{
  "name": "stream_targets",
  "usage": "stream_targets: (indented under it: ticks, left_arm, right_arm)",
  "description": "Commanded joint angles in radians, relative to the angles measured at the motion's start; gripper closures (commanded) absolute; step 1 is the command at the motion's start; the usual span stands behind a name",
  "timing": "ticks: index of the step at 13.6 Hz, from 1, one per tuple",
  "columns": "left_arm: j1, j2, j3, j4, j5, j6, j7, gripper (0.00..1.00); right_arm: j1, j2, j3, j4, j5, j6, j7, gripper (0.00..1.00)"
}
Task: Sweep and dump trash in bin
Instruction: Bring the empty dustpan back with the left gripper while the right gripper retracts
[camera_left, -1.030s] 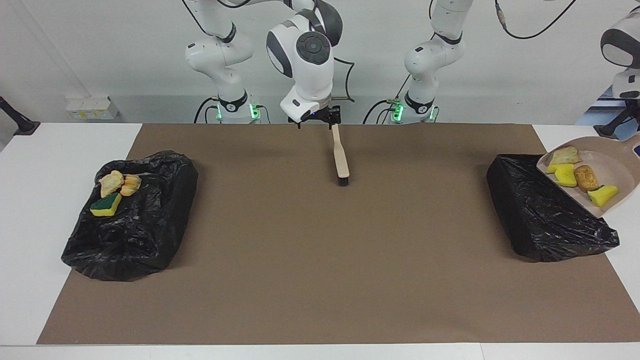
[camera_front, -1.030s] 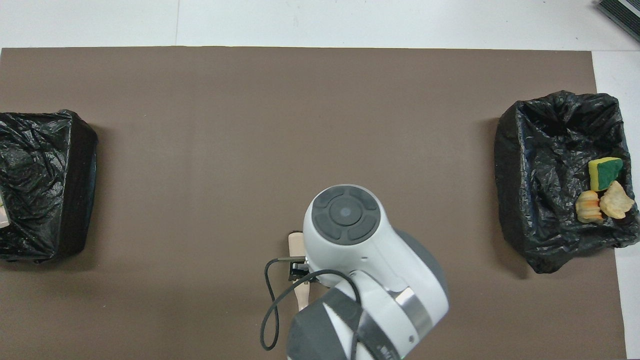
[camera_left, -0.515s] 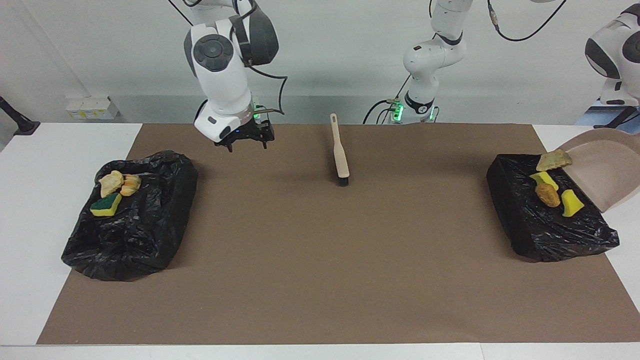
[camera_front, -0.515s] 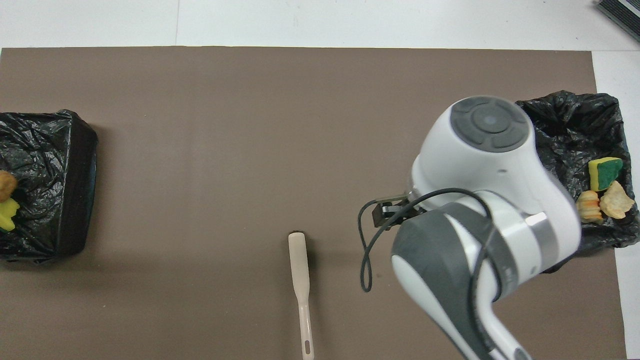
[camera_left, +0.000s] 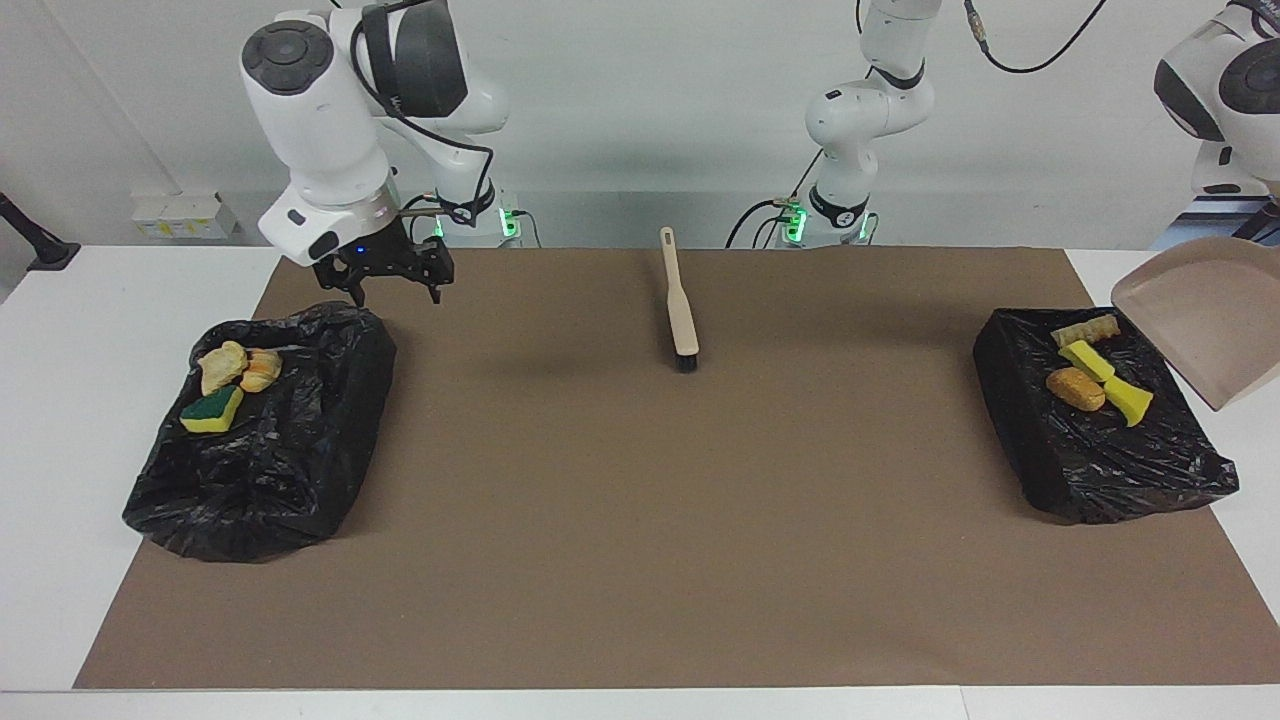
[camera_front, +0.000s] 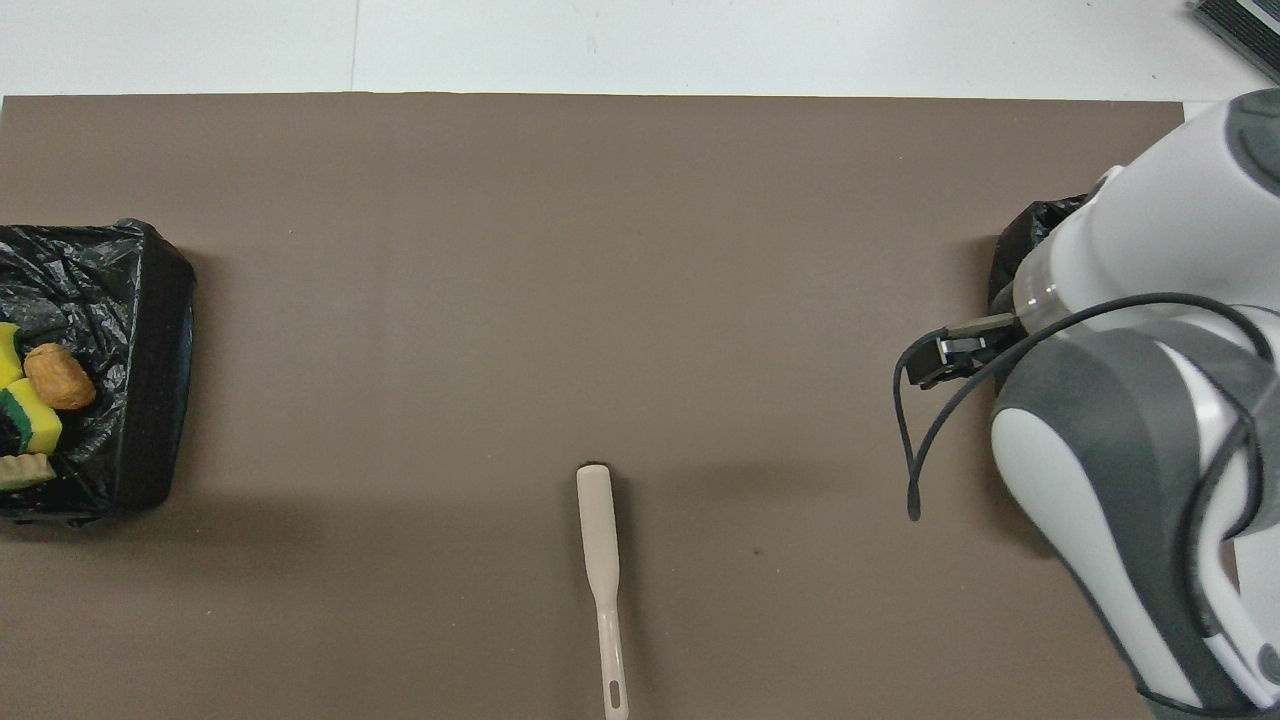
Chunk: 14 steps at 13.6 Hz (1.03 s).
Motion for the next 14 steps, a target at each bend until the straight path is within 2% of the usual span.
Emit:
stream_targets:
  ticks: [1,4,6,8,14]
  left_arm:
    - [-0.052,-0.014,0.004,-0.001,-0.124,-0.083,-0.064,1.00]
    - [-0.061,-0.043,0.001,-0.038,-0.297,-0.121,-0.147,1.00]
    - [-0.102,-0.063,0.001,-0.079,-0.395,-0.128,-0.251,1.00]
    - [-0.169,-0.077,0.001,-0.131,-0.472,-0.134,-0.421,1.00]
    - [-0.380,-0.068,0.001,-0.239,-0.658,-0.076,-0.959,1.00]
  right_arm:
    - [-0.044,-0.002,0.010,0.010,-0.012,-0.002,-0.018,0.00]
    - [-0.065,0.001,0.001,0.010,-0.010,-0.001,-0.025,0.00]
    - [-0.013,-0.002,-0.063,0.012,-0.010,-0.004,-0.026,0.00]
    - [0.042,-0.002,-0.128,0.012,-0.001,-0.004,-0.026,0.00]
    - [0.076,-0.004,-0.165,0.108,0.023,-0.084,-0.032,0.00]
